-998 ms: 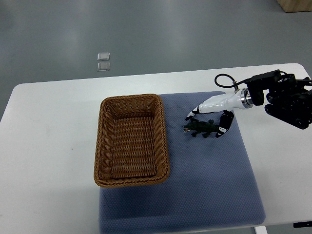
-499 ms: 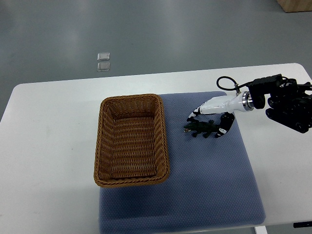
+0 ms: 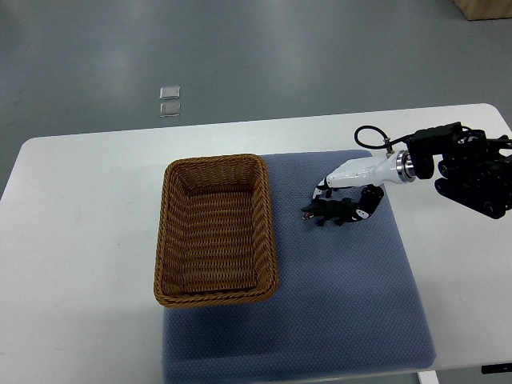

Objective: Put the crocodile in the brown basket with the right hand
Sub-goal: 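Close the right hand's fingers around the crocodile's body, then lift the crocodile with the right hand and carry it over the basket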

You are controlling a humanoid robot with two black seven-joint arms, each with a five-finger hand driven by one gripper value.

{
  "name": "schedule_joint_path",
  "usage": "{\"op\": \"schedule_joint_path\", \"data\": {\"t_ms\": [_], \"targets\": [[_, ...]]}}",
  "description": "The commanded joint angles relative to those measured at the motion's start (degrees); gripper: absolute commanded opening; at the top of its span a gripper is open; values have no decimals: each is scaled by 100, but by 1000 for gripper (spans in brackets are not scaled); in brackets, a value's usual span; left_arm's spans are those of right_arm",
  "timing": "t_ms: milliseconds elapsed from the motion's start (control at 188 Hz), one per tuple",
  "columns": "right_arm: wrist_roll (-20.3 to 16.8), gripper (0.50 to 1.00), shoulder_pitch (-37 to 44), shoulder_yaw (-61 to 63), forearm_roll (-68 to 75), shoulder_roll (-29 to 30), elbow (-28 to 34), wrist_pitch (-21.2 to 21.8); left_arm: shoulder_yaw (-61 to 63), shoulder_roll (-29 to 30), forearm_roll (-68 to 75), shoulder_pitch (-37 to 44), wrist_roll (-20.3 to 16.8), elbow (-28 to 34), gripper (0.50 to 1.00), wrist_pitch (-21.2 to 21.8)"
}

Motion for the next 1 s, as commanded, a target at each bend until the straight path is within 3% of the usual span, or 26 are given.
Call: {"op": "schedule_joint_path", "data": {"t_ms": [0, 127, 552, 993], "targets": [[0, 652, 23, 9, 9, 2, 1, 1, 0, 0, 1, 0, 0, 0, 1000, 0], [0, 635, 41, 35, 62, -7, 1, 1, 0, 0, 1, 0, 0, 0, 1000, 0], [0, 507, 172, 105, 123, -25, 10, -8, 0, 0, 1, 0, 0, 0, 1000, 0], [0, 500, 287, 114, 132, -16, 1, -26, 0, 0, 1, 0, 0, 0, 1000, 0]]}}
